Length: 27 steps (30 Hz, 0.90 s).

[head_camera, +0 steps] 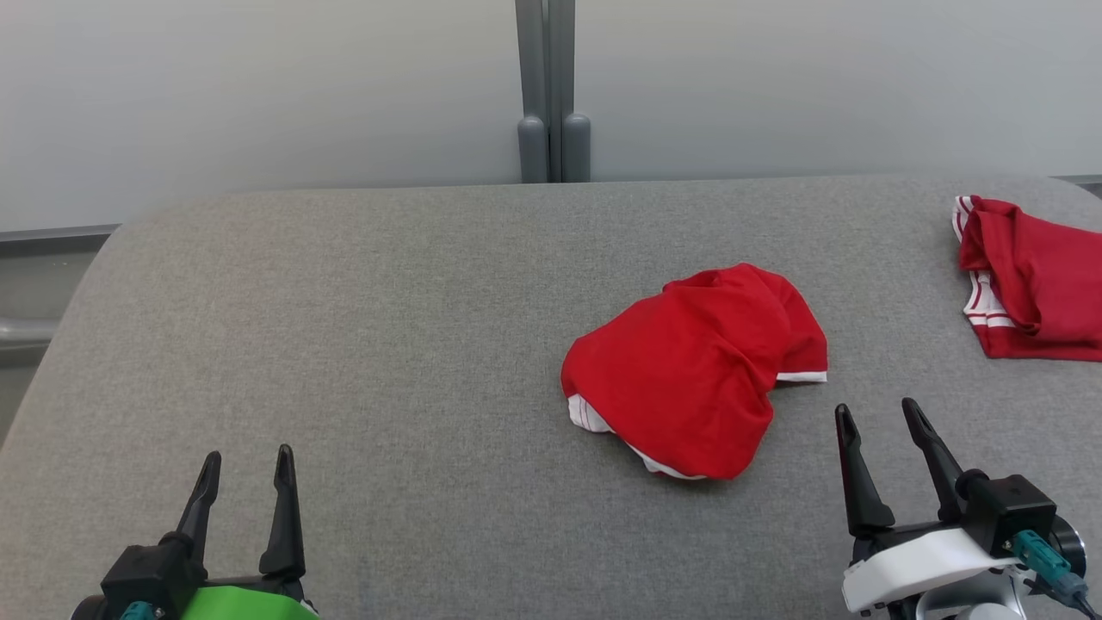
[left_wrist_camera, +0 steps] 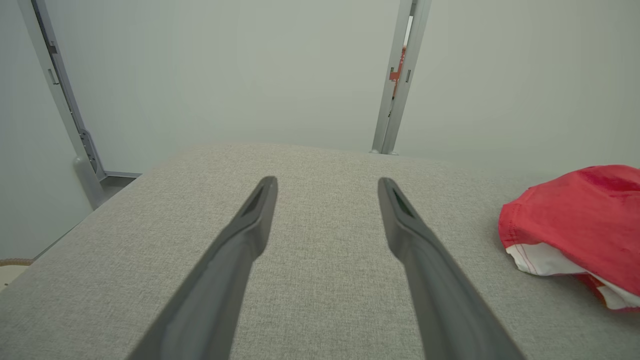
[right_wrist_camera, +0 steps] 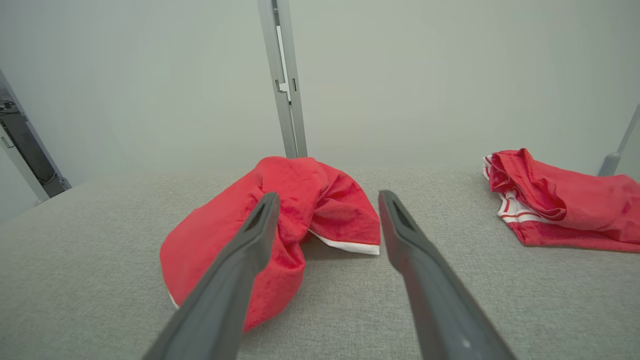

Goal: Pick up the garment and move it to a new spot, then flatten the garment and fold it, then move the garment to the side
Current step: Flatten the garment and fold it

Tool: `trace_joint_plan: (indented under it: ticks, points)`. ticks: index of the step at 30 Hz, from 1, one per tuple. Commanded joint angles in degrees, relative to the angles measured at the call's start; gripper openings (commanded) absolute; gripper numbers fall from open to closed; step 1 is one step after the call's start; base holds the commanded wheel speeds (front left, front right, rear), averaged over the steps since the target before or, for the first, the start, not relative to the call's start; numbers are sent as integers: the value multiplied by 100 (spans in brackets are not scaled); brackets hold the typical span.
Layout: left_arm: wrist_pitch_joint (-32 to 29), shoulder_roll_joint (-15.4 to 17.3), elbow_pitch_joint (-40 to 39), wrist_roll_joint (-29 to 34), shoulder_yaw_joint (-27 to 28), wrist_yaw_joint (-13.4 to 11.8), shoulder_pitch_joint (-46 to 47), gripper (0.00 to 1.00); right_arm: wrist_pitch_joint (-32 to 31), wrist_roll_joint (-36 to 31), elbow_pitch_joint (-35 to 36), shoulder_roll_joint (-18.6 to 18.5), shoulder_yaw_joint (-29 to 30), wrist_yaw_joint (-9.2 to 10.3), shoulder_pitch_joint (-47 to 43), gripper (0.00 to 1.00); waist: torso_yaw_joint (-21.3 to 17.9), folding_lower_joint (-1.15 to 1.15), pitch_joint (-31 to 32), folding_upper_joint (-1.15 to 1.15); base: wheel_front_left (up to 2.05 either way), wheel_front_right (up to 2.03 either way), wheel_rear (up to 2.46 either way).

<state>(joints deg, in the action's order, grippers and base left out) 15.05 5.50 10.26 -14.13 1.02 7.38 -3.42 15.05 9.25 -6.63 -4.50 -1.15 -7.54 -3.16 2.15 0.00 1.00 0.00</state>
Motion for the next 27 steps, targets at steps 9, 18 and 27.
trace_joint_plan:
  ticks: [9,18,27]
  points:
    - [13,19,23,39,-130,20,170,100,16,-87,-207,-362,80,12,719,100,90,0,-162,0,0,0,0]
    - [14,72,5,52,-320,20,467,100,-282,-149,-802,-867,17,12,1955,100,337,0,-694,0,0,0,0]
    - [13,46,-24,-7,-458,20,788,100,-646,-21,-2077,-1296,-135,12,2963,100,536,0,-1233,0,0,0,0]
